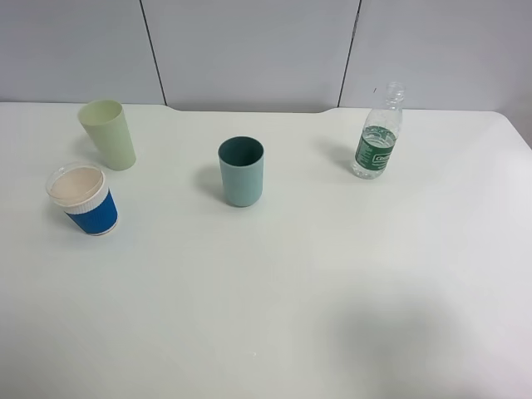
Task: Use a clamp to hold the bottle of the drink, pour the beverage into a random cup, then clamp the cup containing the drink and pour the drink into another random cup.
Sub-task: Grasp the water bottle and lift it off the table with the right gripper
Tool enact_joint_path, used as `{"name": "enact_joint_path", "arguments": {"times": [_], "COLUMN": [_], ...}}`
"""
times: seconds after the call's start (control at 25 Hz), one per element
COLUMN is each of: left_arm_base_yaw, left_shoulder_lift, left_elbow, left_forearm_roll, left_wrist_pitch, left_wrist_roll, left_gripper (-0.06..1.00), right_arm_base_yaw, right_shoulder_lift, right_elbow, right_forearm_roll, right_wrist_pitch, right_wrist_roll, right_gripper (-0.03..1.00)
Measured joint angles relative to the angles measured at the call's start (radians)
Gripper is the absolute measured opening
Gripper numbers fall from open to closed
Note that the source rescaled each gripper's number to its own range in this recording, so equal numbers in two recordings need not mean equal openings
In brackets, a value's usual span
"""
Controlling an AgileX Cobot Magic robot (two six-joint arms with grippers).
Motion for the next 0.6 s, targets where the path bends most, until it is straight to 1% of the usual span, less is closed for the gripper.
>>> {"name": "enact_joint_path", "arguments": {"times": [0.6], "left_arm_base_yaw": [0.0], "left_shoulder_lift": [0.0], "left_elbow": [0.0], "left_forearm_roll": [0.0], "left_wrist_pitch": [0.0], "left_wrist_roll": [0.0], "left_gripper": [1.0], "right_arm_base_yaw": [0.0], "right_shoulder_lift": [0.0], "right_elbow": [0.0], "right_forearm_roll": [0.0], "right_wrist_pitch": [0.0], "right_wrist_roll": [0.0], "right_gripper": [0.75]}}
